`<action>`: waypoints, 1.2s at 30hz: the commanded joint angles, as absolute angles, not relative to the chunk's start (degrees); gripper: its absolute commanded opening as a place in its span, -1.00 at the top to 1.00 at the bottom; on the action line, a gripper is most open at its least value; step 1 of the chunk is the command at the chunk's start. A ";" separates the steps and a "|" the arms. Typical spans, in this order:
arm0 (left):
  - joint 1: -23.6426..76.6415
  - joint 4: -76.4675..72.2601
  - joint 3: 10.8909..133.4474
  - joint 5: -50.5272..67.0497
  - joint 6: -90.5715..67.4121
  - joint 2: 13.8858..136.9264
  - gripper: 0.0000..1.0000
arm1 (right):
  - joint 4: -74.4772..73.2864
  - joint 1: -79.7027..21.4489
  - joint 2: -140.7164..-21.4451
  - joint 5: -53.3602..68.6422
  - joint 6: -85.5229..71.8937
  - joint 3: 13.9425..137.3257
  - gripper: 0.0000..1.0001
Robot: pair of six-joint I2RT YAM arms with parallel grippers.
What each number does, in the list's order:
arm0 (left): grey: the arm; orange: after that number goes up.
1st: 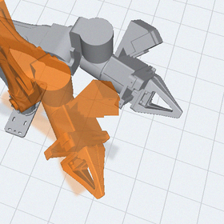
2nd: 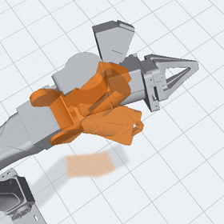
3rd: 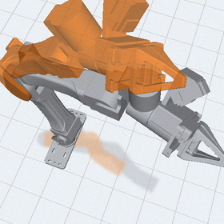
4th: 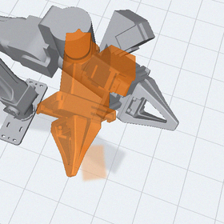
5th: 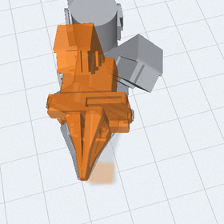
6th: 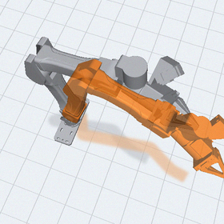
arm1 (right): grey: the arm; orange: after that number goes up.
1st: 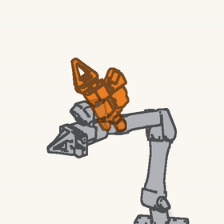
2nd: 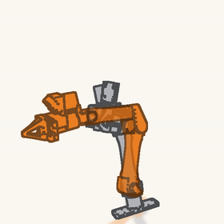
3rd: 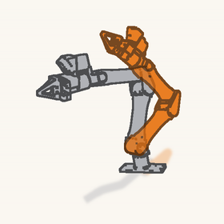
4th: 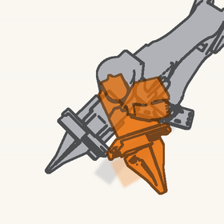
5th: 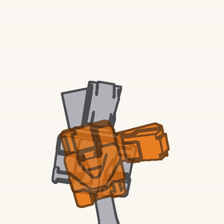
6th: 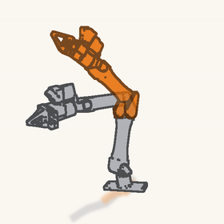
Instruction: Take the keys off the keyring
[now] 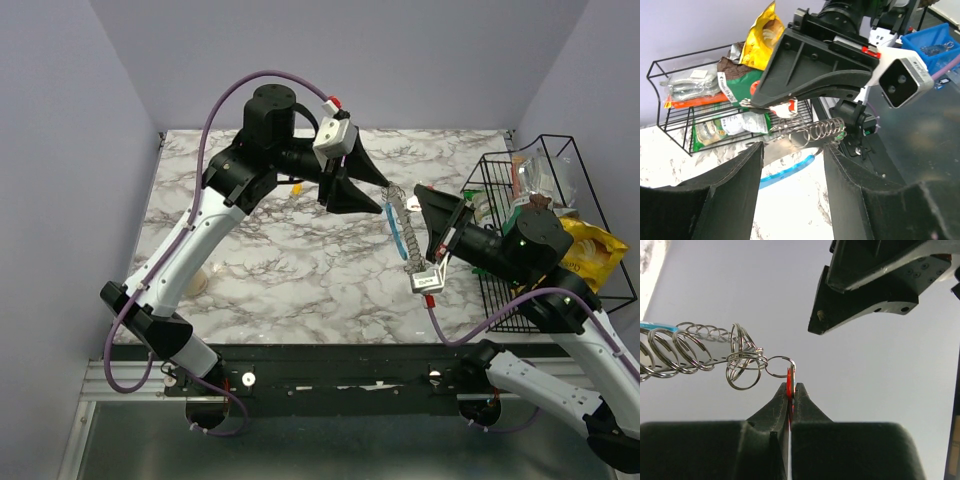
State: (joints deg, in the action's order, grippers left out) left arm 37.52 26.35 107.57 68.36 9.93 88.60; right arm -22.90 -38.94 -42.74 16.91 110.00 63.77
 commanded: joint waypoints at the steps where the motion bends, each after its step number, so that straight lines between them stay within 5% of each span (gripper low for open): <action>1: 37.00 26.37 108.81 66.53 12.30 90.26 -0.22 | -25.39 -39.20 -42.71 18.19 111.97 67.67 0.99; 36: 44.03 31.90 112.06 76.20 18.63 98.35 -0.21 | -27.07 -39.20 -44.30 20.04 111.71 71.45 0.99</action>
State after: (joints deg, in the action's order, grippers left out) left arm 43.64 29.91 112.92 73.69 16.71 98.70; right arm -30.02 -38.94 -44.73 19.00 112.51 68.77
